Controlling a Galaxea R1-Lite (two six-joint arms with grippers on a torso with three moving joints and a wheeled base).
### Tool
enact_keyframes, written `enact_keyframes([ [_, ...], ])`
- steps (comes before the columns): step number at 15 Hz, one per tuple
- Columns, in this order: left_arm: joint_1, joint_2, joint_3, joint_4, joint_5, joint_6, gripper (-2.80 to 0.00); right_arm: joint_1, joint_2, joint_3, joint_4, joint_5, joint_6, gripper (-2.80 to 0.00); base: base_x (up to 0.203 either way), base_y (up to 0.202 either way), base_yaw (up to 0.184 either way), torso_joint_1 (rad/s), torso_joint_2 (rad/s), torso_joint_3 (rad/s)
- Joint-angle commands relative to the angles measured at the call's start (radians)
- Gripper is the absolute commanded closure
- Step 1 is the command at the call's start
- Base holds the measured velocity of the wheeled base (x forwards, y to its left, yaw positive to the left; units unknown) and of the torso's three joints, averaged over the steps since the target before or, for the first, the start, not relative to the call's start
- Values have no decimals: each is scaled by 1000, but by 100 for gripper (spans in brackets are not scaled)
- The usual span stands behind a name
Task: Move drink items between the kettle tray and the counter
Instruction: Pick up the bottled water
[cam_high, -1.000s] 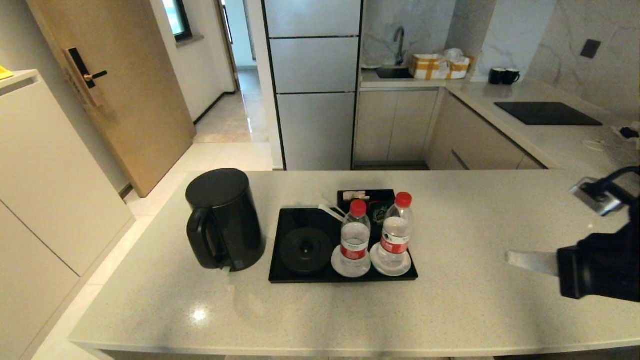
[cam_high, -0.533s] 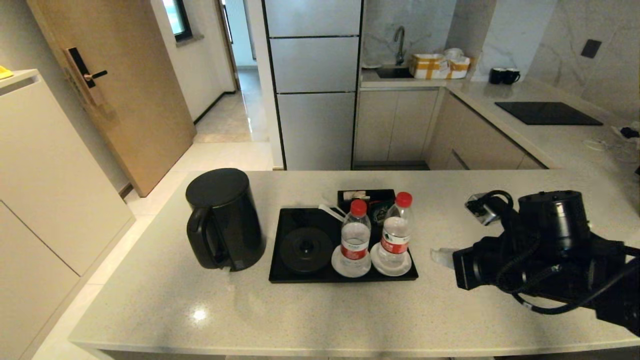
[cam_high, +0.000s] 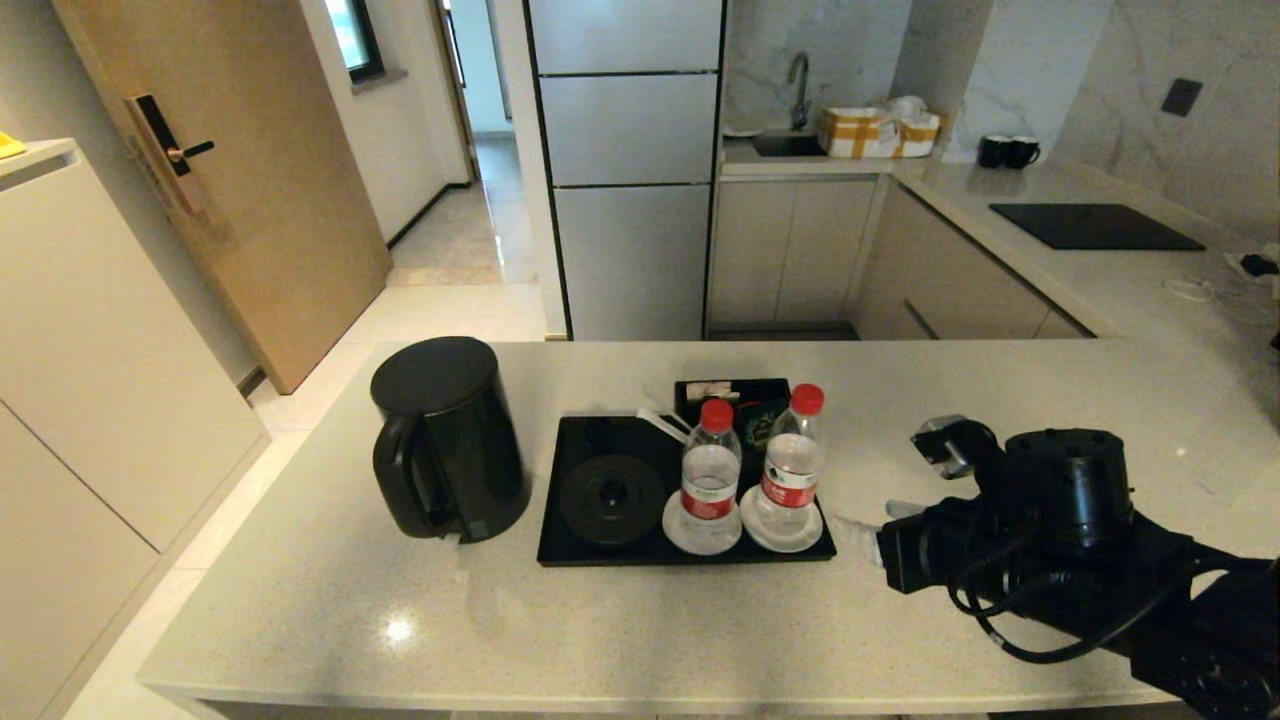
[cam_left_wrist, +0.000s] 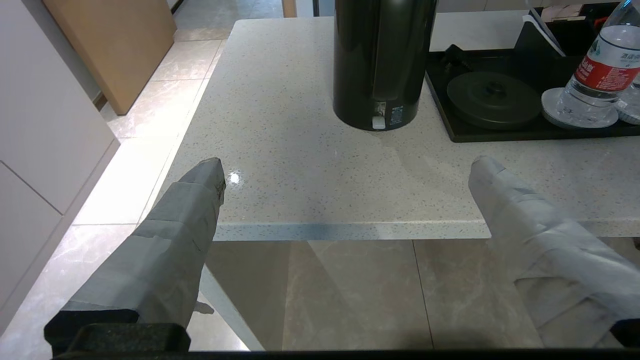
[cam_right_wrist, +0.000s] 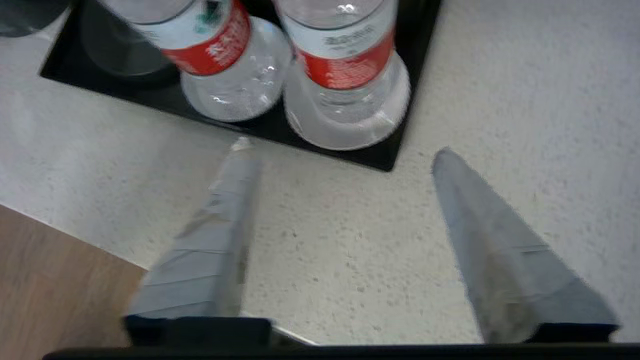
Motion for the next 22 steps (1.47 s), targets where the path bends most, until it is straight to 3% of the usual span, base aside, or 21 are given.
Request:
enact_keyframes([
  [1, 0, 0, 1, 0, 0, -1, -280, 12, 34, 37, -73, -15, 0, -280, 0, 0, 0, 0, 0, 0],
  [7, 0, 0, 0, 1, 0, -2, -280, 37, 253, 22, -352, -114, -8, -280, 0, 0, 0, 0, 0, 0],
  [10, 0, 0, 0, 1, 0, -10, -280, 57, 384, -47, -437, -150, -27, -280, 0, 0, 0, 0, 0, 0],
  [19, 0, 1, 0, 1, 0, -16, -280, 56, 409, -175, -403, -172, -30, -280, 0, 0, 0, 0, 0, 0],
  [22, 0, 1, 0, 0, 0, -15, -280, 41, 428, -284, -346, -205, -30, -280, 0, 0, 0, 0, 0, 0],
])
